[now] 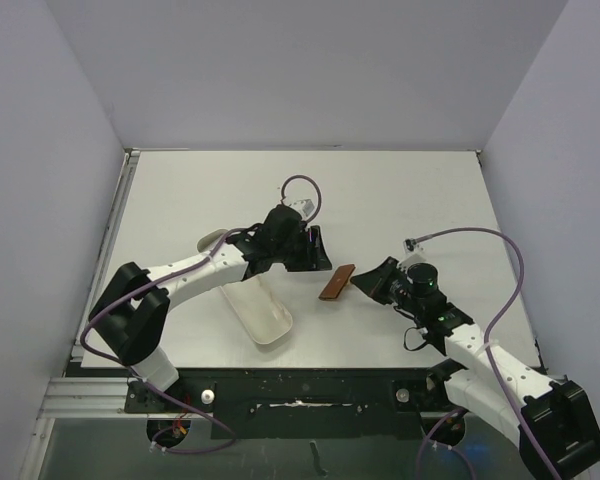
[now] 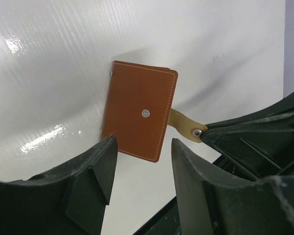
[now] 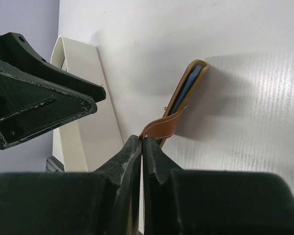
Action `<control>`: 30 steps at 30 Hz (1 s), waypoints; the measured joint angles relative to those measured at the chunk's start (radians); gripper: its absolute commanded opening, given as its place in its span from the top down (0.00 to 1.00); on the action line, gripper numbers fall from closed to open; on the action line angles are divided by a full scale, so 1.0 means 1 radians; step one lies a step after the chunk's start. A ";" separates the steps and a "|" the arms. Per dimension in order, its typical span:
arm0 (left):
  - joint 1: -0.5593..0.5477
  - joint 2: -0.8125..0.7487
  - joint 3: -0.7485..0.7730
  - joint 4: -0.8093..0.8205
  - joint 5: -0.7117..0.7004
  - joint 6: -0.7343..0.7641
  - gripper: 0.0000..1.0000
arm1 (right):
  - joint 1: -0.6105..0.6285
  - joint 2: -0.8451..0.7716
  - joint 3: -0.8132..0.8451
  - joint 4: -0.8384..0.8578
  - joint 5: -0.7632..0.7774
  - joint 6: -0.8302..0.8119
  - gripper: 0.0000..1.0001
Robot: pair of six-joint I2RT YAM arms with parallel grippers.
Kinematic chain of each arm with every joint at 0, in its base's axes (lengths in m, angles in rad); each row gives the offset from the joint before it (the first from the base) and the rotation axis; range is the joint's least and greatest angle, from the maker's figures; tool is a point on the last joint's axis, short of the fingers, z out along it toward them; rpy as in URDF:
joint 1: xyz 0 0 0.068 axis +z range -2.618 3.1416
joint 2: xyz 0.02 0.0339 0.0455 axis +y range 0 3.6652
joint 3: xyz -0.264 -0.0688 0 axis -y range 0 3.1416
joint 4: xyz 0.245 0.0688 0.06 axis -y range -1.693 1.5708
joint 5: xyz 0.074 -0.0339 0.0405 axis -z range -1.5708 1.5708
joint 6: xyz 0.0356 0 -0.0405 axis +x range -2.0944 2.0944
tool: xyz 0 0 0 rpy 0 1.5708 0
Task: Put the credit cards into the card holder
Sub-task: Open the card holder at the center of the board.
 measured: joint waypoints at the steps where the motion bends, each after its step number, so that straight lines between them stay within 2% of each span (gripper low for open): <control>1: 0.002 -0.005 0.000 0.000 -0.002 0.000 0.53 | 0.000 0.003 0.000 0.008 -0.002 0.005 1.00; 9: 0.006 -0.010 -0.002 0.001 -0.006 0.000 0.53 | 0.000 -0.034 0.000 -0.015 0.013 0.008 1.00; 21: 0.000 0.008 0.000 0.001 0.018 0.001 0.53 | 0.000 -0.204 -0.027 -0.207 0.137 -0.018 1.00; 30: -0.056 0.079 0.019 0.025 0.048 -0.003 0.53 | 0.000 -0.219 -0.044 -0.251 0.161 -0.018 1.00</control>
